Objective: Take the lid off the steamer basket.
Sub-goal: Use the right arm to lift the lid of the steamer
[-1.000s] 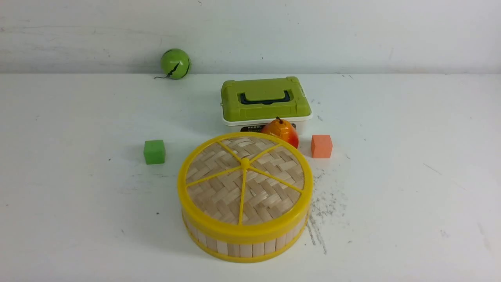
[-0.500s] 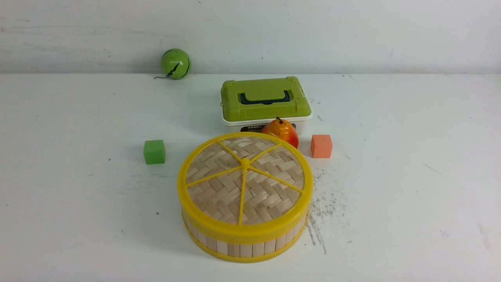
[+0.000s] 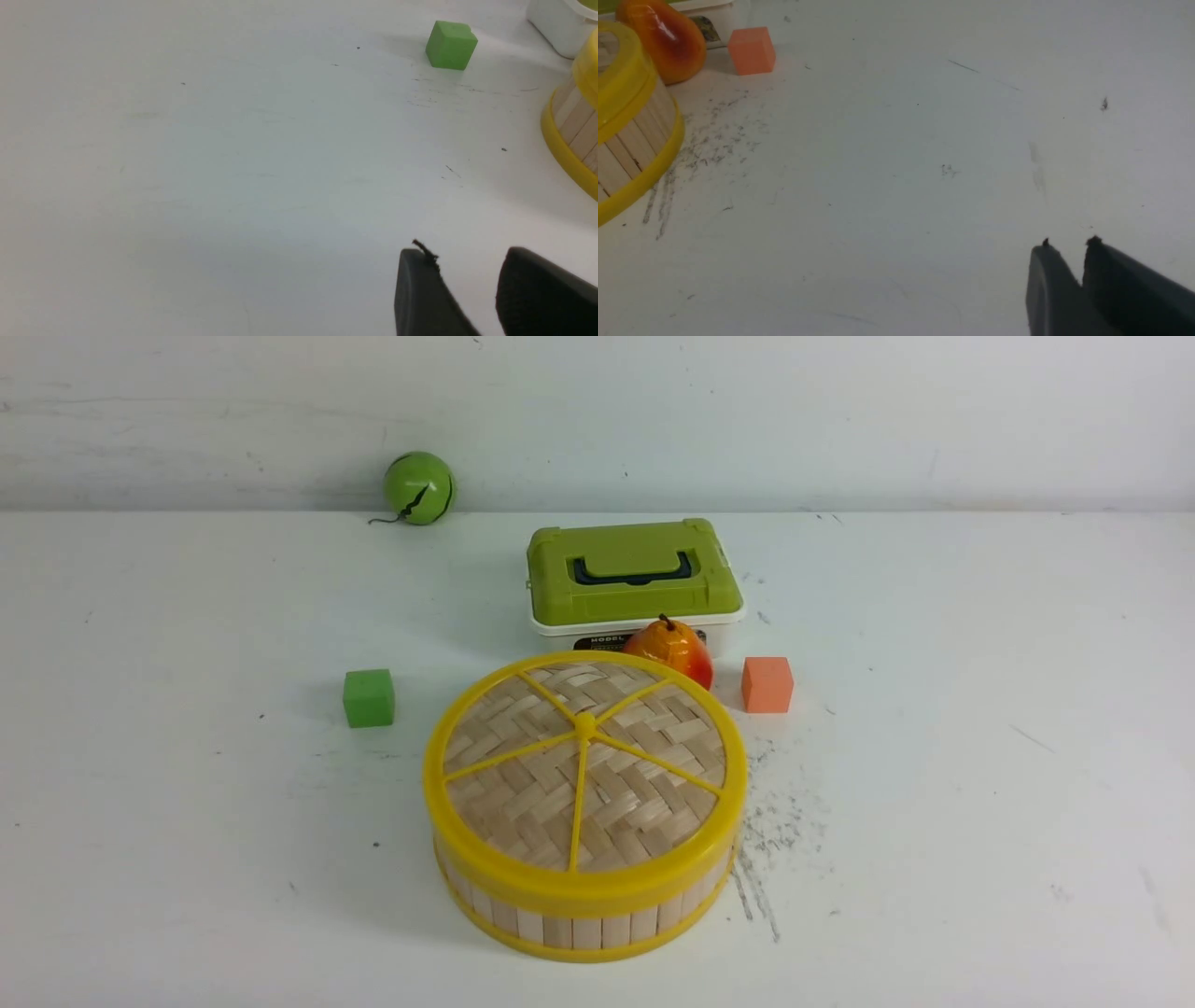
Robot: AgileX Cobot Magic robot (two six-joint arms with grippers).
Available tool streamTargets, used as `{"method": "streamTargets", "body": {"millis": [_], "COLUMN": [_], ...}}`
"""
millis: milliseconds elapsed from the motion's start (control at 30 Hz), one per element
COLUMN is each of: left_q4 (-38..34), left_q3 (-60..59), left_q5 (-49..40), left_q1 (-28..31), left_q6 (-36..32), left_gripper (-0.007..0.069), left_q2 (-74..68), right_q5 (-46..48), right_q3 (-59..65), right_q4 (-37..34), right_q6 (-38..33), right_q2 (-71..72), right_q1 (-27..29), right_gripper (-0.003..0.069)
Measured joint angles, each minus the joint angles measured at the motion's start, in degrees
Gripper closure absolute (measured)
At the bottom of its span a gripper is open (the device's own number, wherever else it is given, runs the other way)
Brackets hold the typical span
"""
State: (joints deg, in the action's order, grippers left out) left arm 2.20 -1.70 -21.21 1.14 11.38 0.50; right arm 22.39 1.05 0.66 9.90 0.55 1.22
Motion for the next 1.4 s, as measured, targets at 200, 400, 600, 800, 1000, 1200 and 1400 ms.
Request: {"method": "streamTargets", "body": {"millis": [200,400,600,800,1000,1200,1400], "left_q4": [0.0,0.0,0.0,0.0,0.0,0.0,0.0], "left_q3": [0.0,0.0,0.0,0.0,0.0,0.0,0.0], "left_q5": [0.0,0.0,0.0,0.0,0.0,0.0,0.0], "left_q1": [0.0,0.0,0.0,0.0,0.0,0.0,0.0], "left_q6": [0.0,0.0,0.0,0.0,0.0,0.0,0.0], "left_gripper": [0.0386,0.0386,0.0386,0.0386,0.0386,0.0386,0.0386], "left_q2": [0.0,0.0,0.0,0.0,0.0,0.0,0.0], "right_q5": [0.0,0.0,0.0,0.0,1.2,1.2,0.8], "right_q3": [0.0,0.0,0.0,0.0,0.3,0.5,0.5], "right_q4": [0.0,0.0,0.0,-7.3,-33.8,-43.0,-41.6], "right_q6": [0.0,0.0,0.0,4.6,22.0,25.3,22.5], "right_q2": [0.0,0.0,0.0,0.0,0.0,0.0,0.0], "right_q1": [0.0,0.0,0.0,0.0,0.0,0.0,0.0], "right_gripper": [0.0543,0.0536,0.0532,0.0526,0.0522,0.0513,0.0513]}}
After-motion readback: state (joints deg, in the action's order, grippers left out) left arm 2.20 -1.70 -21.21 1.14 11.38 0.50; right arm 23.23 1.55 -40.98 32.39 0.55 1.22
